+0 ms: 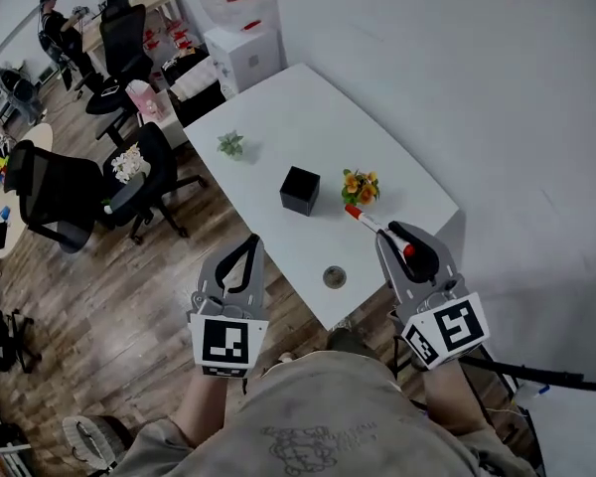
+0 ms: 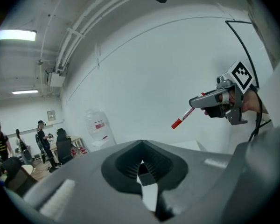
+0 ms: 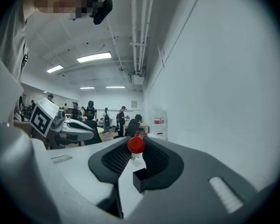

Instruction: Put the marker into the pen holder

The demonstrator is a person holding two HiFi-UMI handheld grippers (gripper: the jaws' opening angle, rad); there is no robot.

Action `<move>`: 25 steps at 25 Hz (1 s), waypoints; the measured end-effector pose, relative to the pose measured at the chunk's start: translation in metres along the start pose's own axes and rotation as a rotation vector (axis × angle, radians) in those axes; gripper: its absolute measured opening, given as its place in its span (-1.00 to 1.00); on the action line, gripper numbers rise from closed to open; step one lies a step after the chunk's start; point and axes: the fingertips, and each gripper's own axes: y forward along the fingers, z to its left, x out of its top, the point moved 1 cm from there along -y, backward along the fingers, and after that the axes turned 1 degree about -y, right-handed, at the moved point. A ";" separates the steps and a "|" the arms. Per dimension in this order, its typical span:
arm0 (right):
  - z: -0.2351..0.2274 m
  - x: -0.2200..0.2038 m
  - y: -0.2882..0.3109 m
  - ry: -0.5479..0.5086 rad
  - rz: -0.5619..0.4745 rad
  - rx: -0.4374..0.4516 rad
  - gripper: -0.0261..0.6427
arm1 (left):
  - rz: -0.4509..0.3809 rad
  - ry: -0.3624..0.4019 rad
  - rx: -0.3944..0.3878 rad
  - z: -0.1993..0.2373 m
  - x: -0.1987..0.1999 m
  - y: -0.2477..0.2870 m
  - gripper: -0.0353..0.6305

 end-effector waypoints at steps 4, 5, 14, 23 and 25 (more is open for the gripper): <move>-0.036 -0.002 0.020 0.005 0.012 0.071 -0.62 | 0.046 -0.012 0.039 -0.009 0.002 0.030 -0.89; -0.044 -0.004 0.025 0.007 0.016 0.087 -0.61 | 0.059 -0.018 0.054 -0.011 0.000 0.037 -0.89; -0.088 -0.017 0.055 0.019 0.036 0.223 -0.62 | 0.143 -0.053 0.169 -0.018 0.002 0.062 -0.89; -0.091 -0.027 0.075 0.038 0.028 0.278 -0.61 | 0.181 -0.049 0.238 -0.014 -0.008 0.058 -0.89; -0.087 -0.027 0.080 0.030 0.032 0.279 -0.62 | 0.183 -0.051 0.239 -0.009 -0.011 0.057 -0.89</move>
